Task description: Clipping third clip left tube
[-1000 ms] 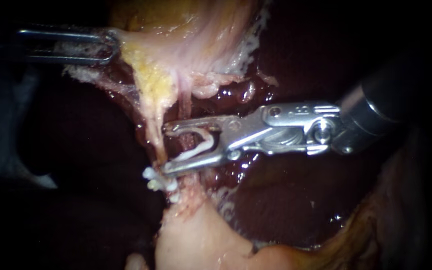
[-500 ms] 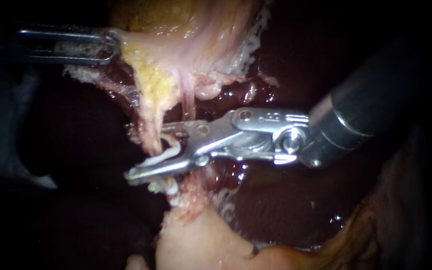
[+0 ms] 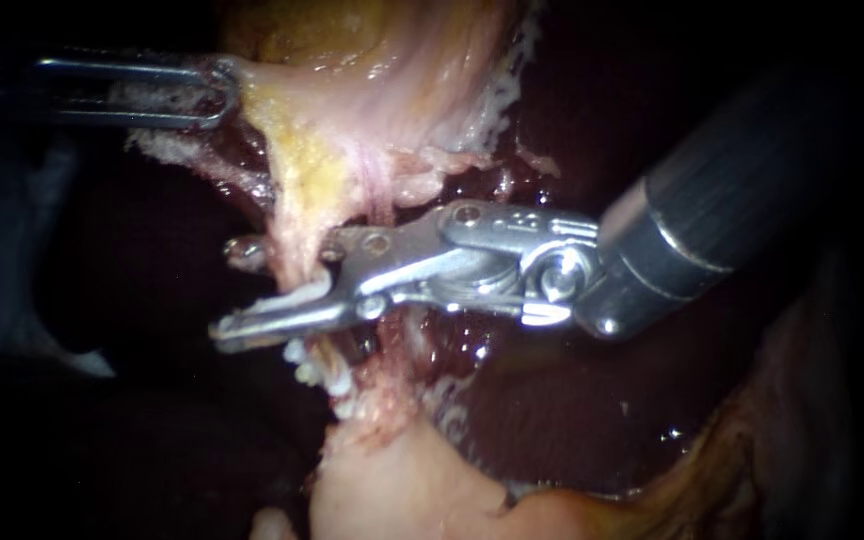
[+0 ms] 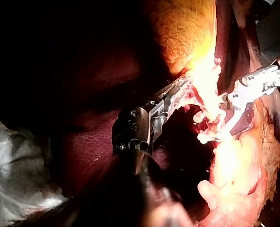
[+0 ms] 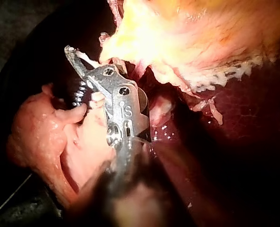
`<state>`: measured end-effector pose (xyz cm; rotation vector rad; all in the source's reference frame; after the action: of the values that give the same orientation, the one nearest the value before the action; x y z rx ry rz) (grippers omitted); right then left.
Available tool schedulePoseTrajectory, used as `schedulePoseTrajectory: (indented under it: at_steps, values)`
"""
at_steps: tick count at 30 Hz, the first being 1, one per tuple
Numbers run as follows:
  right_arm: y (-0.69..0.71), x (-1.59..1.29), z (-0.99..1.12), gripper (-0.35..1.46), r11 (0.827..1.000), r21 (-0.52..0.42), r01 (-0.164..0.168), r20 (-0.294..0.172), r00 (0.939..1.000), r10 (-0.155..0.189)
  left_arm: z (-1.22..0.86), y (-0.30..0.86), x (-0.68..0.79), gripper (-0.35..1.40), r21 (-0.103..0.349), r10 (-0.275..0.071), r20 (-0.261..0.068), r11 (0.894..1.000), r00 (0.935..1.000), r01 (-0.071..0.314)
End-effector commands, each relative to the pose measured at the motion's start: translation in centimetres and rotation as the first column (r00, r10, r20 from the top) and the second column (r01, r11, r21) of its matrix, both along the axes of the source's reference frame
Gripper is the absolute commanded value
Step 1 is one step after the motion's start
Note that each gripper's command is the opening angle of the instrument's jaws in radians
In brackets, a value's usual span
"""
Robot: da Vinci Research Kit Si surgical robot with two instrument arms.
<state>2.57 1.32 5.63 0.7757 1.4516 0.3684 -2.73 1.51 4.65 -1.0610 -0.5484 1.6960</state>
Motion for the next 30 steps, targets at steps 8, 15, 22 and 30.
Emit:
schedulePoseTrajectory:
  at_steps: [8, 15, 22, 30]
  values:
    - [0.09, 0.02, -0.29, 0.46, 1.000, 0.018, -0.013, -0.023, 0.9996, 0.013, 0.00, 0.00, 0.01, -0.35, 0.000, 0.001, 0.000, 1.000, 1.0000, -0.001]
    - [0.06, 0.01, -0.27, 0.39, 1.000, 0.021, -0.010, -0.022, 0.9997, 0.011, 0.00, 0.00, 0.01, -0.35, 0.000, 0.001, 0.000, 1.000, 1.0000, -0.001]
    - [0.04, -0.04, -0.28, 0.14, 1.000, 0.021, -0.007, -0.024, 0.9997, 0.008, 0.01, 0.00, 0.01, -0.35, 0.000, 0.001, 0.000, 1.000, 1.0000, -0.001]
    - [0.04, -0.09, -0.27, -0.35, 0.997, 0.078, -0.002, -0.011, 0.9999, 0.002, 0.01, 0.00, 0.01, -0.35, 0.000, 0.001, 0.000, 1.000, 1.0000, -0.001]
